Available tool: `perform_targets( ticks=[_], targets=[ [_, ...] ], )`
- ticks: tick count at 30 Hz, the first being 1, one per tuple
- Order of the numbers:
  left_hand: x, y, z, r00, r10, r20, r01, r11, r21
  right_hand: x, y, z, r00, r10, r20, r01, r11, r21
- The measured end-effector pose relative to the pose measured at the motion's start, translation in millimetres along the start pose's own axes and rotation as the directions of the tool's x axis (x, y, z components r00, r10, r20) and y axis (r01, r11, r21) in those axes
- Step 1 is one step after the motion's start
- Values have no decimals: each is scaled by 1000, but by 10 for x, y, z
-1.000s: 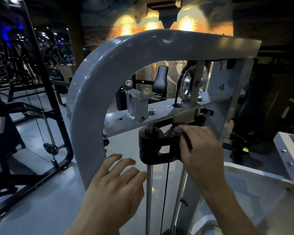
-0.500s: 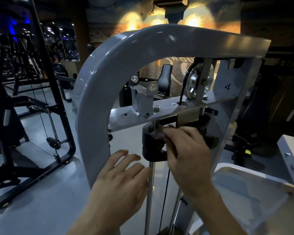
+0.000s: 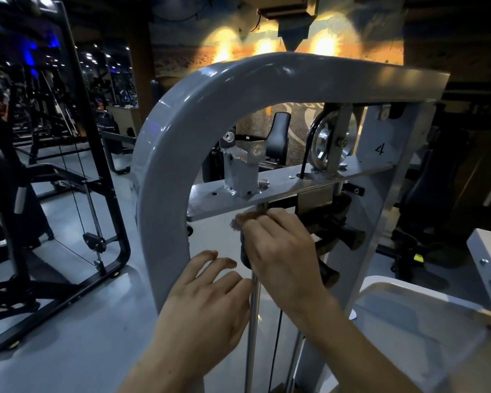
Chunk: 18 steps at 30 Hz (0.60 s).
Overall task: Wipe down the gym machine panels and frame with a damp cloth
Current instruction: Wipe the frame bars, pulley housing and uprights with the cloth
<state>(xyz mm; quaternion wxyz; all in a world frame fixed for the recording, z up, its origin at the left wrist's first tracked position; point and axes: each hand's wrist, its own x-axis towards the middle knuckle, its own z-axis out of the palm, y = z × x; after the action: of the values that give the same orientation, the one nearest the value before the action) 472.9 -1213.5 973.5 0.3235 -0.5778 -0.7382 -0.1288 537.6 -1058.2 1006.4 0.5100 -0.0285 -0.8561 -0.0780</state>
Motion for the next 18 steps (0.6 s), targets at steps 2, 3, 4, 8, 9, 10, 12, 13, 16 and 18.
perform_targets(
  ticks=[2, 3, 4, 8, 9, 10, 12, 13, 16, 18],
  targets=[
    [-3, -2, 1, 1000, -5, 20, 5, 1000, -2, -11, 92, -53, 999, -52, 8, 52, 999, 9],
    [-2, -2, 4, 1000, -5, 16, 5, 1000, -5, -42, 132, -108, 999, -44, 7, 44, 999, 23],
    [-4, 3, 6, 1000, -7, 13, 7, 1000, -13, -84, 174, -159, 1000, -12, 2, 12, 999, 37],
    [23, 68, 1, 999, -50, -17, 49, 998, -36, -185, 335, -267, 969, 243, -44, -240, 968, 74],
    [32, 94, 11, 997, -73, -9, 73, 997, -32, -163, 321, -252, 961, 271, -52, -267, 961, 74],
    [42, 117, 16, 995, -101, -2, 101, 994, -31, -128, 258, -227, 962, 266, -55, -262, 963, 70],
    [66, 157, 39, 990, -144, 8, 144, 989, -31, -54, 74, -152, 986, 165, -29, -162, 984, 77],
    [73, 178, 56, 987, -159, 18, 159, 987, -24, -31, -7, -107, 996, 87, -7, -86, 992, 91],
    [81, 210, 77, 983, -178, 46, 179, 984, -19, -26, 0, -28, 998, -59, 33, 54, 991, 126],
    [86, 201, 75, 984, -174, 28, 176, 983, -62, -86, 171, -105, 998, -59, 35, 54, 991, 125]
  ],
)
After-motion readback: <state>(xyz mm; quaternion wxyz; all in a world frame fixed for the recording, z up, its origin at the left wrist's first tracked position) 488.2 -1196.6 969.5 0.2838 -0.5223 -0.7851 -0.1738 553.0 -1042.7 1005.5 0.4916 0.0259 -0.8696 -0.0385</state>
